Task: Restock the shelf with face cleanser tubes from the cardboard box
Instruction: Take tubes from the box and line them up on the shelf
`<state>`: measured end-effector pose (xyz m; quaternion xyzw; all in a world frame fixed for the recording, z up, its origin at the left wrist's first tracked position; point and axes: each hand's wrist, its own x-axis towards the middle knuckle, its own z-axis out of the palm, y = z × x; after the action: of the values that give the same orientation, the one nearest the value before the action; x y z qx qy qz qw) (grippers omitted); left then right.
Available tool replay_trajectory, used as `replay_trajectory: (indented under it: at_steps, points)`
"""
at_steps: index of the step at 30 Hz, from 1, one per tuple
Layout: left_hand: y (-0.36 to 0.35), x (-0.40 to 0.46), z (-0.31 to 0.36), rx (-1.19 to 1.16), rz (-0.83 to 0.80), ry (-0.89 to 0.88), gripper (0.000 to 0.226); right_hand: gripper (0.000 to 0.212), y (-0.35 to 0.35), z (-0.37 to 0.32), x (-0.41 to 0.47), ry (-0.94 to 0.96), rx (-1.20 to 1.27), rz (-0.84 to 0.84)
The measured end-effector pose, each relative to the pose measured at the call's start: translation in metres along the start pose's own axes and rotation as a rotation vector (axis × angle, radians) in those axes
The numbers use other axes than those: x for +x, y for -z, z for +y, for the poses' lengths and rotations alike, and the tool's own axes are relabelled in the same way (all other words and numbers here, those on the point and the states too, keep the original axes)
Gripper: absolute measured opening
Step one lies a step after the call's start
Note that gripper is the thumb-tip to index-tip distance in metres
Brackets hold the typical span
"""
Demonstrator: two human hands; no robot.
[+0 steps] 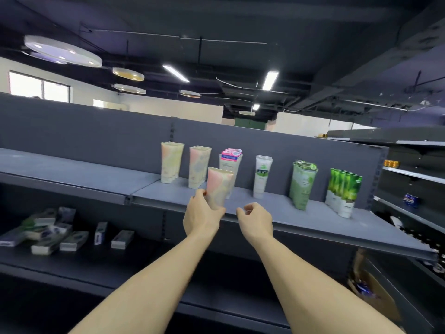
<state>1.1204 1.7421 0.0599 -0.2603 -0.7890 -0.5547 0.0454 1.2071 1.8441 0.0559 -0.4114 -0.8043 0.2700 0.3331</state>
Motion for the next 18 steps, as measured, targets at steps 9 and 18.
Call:
replay_trajectory:
  at_steps: [9,18]
  points:
    - [0.068,0.039,-0.032,-0.046,0.063,0.002,0.052,0.030,-0.058,-0.076,-0.001,0.084,0.068,-0.029]
    - [0.061,0.118,-0.050,0.020,0.126,-0.132,0.050,0.024,-0.107,-0.090,0.056,0.112,0.152,-0.008]
